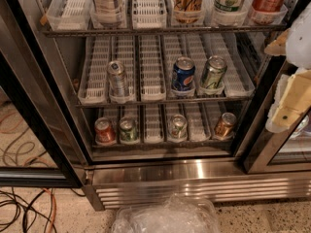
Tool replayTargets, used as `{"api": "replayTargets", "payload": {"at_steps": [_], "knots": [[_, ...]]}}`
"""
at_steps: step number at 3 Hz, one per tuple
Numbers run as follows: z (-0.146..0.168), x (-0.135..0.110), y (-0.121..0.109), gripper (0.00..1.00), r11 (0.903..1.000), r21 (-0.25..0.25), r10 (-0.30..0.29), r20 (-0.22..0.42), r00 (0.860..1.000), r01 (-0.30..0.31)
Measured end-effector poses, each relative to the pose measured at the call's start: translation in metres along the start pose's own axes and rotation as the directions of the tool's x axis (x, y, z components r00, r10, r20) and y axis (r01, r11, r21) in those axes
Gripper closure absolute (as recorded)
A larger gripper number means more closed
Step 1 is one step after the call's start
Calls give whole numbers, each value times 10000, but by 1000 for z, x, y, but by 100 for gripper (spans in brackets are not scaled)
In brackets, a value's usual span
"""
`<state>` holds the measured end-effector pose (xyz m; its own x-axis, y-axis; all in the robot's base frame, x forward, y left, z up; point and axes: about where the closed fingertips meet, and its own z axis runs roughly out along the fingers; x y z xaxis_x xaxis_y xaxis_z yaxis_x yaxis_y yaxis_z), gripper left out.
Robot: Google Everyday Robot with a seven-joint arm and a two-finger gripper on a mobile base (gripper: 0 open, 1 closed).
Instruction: Pick orange can from top shelf of fridge
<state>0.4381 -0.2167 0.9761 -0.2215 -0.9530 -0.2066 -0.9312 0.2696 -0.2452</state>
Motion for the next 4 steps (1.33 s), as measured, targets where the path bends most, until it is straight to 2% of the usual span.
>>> {"api": "replayTargets", "payload": {"at_steps": [1, 2, 3, 4], "knots": [[0, 0, 0, 0, 10000, 1, 1, 1, 10000, -1], [2, -8, -2, 0, 9995, 72, 304, 241, 9992, -305], [15, -15, -4, 0, 9850, -51, 1717, 1426, 9748, -1727], [21, -39, -11, 0, 9571, -282, 2806, 3391, 8979, -2884]]}}
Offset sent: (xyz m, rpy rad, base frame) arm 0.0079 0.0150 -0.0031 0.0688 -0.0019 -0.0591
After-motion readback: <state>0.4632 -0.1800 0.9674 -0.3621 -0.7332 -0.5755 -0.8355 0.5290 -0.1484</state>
